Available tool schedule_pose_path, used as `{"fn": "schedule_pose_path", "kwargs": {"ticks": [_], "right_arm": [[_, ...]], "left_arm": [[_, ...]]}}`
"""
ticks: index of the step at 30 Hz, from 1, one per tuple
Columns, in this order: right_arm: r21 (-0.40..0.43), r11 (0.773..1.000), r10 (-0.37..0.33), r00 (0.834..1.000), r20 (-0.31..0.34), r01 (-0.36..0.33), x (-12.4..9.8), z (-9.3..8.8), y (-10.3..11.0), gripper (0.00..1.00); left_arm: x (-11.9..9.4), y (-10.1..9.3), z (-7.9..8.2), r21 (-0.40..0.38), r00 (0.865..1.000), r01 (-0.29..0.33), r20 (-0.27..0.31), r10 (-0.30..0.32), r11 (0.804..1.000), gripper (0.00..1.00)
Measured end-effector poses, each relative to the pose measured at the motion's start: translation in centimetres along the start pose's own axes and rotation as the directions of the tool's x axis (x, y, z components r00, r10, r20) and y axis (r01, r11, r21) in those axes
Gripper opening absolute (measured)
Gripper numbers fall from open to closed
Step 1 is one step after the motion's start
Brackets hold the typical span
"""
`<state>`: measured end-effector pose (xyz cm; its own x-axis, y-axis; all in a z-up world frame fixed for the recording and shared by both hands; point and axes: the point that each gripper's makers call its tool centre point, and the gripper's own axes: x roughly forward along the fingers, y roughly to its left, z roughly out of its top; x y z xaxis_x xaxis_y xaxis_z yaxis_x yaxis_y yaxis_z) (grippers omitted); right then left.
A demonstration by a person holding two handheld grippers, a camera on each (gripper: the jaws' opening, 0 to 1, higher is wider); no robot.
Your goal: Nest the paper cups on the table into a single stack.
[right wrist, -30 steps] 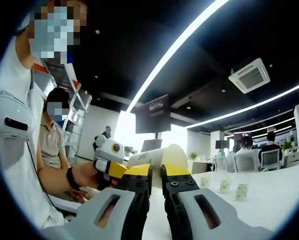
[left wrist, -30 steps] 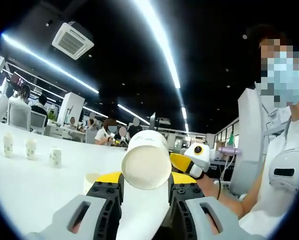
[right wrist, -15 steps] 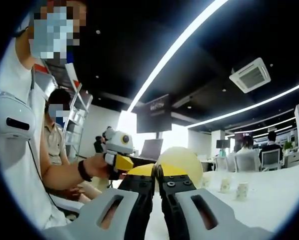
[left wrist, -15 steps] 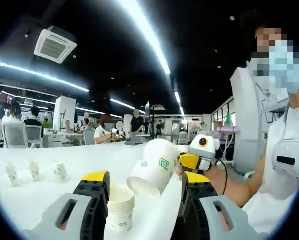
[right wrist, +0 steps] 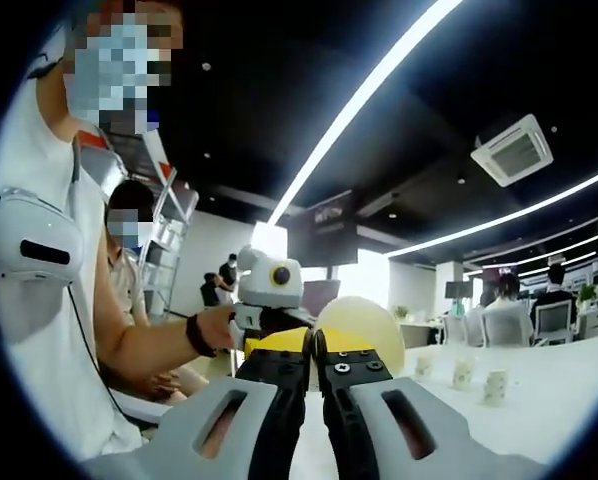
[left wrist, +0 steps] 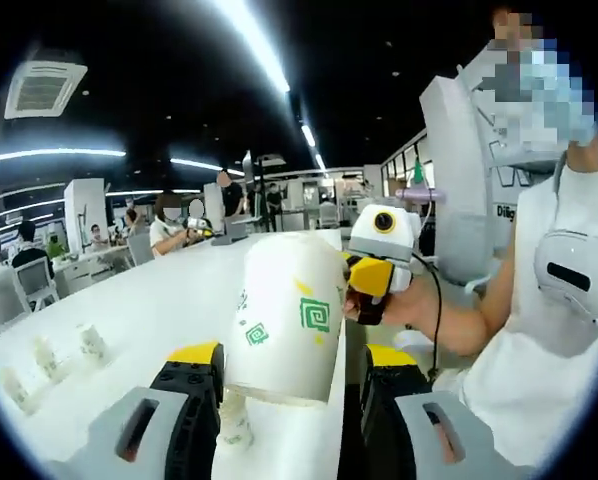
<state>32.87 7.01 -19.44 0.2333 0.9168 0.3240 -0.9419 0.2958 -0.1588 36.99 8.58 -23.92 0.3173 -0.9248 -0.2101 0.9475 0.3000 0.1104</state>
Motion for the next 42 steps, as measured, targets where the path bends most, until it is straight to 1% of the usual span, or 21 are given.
{"fn": "schedule_pose_path", "kwargs": {"ticks": [2, 3, 5, 6, 9, 10, 11, 12, 13, 14, 16, 18, 22, 24, 25, 27, 30, 33, 35, 39, 42], "right_arm": [[-0.001, 1.0, 0.009, 1.0, -0.007, -0.009, 0.1, -0.1, 0.2, 0.03], [0.0, 1.0, 0.014, 1.0, -0.009, -0.014, 0.1, -0.1, 0.3, 0.03], [-0.001, 1.0, 0.023, 1.0, -0.009, -0.023, 0.2, -0.1, 0.5, 0.04], [-0.006, 1.0, 0.022, 1.0, -0.005, -0.022, 0.2, 0.0, 0.5, 0.04], [-0.01, 1.0, 0.018, 1.0, 0.005, -0.018, 0.2, 0.3, 0.4, 0.04], [-0.013, 1.0, 0.017, 1.0, 0.003, -0.017, 0.2, 0.3, 0.4, 0.07], [-0.014, 1.0, 0.016, 1.0, 0.001, -0.016, 0.2, 0.3, 0.4, 0.15], [-0.023, 1.0, 0.008, 1.0, -0.016, -0.008, 0.3, 0.0, 0.3, 0.22], [-0.032, 0.999, 0.005, 0.999, -0.033, -0.006, 0.3, -0.3, 0.3, 0.27], [-0.036, 0.999, 0.004, 0.999, -0.045, -0.005, 0.4, -0.5, 0.3, 0.29], [-0.034, 0.999, 0.004, 0.999, -0.046, -0.006, 0.3, -0.6, 0.3, 0.3], [-0.015, 1.0, -0.002, 1.0, -0.016, 0.002, 0.0, -0.1, 0.1, 0.31], [0.031, 0.997, -0.071, 0.997, 0.023, 0.071, -0.7, 0.4, -1.6, 0.38], [0.079, 0.993, -0.089, 0.995, 0.037, 0.086, -0.9, 0.3, -2.2, 0.42], [0.11, 0.991, -0.087, 0.995, 0.045, 0.082, -1.0, 0.2, -2.3, 0.44], [0.162, 0.986, -0.059, 0.996, 0.06, 0.049, -0.9, 0.1, -1.9, 0.45], [0.202, 0.979, -0.029, 0.997, 0.071, 0.014, -0.6, -0.2, -1.3, 0.48], [0.222, 0.975, -0.015, 0.997, 0.07, -0.001, -0.3, -0.4, -1.0, 0.51], [0.23, 0.973, -0.007, 0.997, 0.076, -0.011, -0.3, -0.3, -0.8, 0.51], [0.249, 0.968, 0.013, 0.995, 0.104, -0.039, -0.1, 0.2, -0.4, 0.5], [0.255, 0.965, 0.025, 0.993, 0.115, -0.054, 0.1, 0.4, -0.2, 0.5]], "left_arm": [[0.0, -0.1, -0.1, 0.0, 1.0, 0.0, -0.007, 0.0, 1.0, 0.57], [0.0, -0.1, -0.2, -0.001, 1.0, 0.0, -0.007, 0.0, 1.0, 0.55], [-0.1, -0.1, -0.1, -0.005, 1.0, -0.007, -0.001, 0.007, 1.0, 0.47], [-0.1, -0.2, 0.0, -0.003, 1.0, -0.006, 0.009, 0.006, 1.0, 0.47], [0.0, -0.3, 0.3, -0.03, 0.999, -0.007, 0.035, 0.008, 1.0, 0.46], [0.0, -0.3, 0.3, -0.036, 0.999, -0.007, 0.046, 0.009, 0.999, 0.46], [0.1, -0.3, 0.3, -0.037, 0.999, -0.007, 0.049, 0.009, 0.999, 0.46], [0.1, -0.4, 0.4, -0.051, 0.998, -0.003, 0.063, 0.007, 0.999, 0.46], [0.1, -0.4, 0.4, -0.058, 0.998, -0.004, 0.069, 0.007, 0.998, 0.46], [0.1, -0.3, 0.3, -0.062, 0.997, -0.007, 0.078, 0.012, 0.998, 0.46], [0.0, -0.2, 0.3, -0.068, 0.996, -0.015, 0.089, 0.021, 0.998, 0.46], [-0.1, 0.0, 0.2, -0.08, 0.994, -0.018, 0.103, 0.026, 0.997, 0.46], [-0.3, -0.1, 0.2, -0.097, 0.991, -0.016, 0.131, 0.029, 0.995, 0.46], [-0.4, -0.4, 0.5, -0.097, 0.988, -0.003, 0.154, 0.018, 0.995, 0.46], [-0.5, -0.6, 0.8, -0.095, 0.985, 0.004, 0.17, 0.012, 0.995, 0.46], [-0.6, -1.0, 1.5, -0.093, 0.979, 0.022, 0.204, -0.003, 0.995, 0.46], [-0.6, -1.3, 2.1, -0.085, 0.972, 0.039, 0.236, -0.018, 0.996, 0.46], [-0.5, -1.6, 2.6, -0.082, 0.965, 0.056, 0.26, -0.032, 0.995, 0.46], [-0.5, -1.8, 2.7, -0.082, 0.963, 0.067, 0.268, -0.043, 0.994, 0.46], [-0.1, -2.2, 2.5, -0.07, 0.964, 0.077, 0.261, -0.056, 0.995, 0.46], [0.0, -2.3, 2.6, -0.07, 0.961, 0.084, 0.268, -0.063, 0.994, 0.46]]}}
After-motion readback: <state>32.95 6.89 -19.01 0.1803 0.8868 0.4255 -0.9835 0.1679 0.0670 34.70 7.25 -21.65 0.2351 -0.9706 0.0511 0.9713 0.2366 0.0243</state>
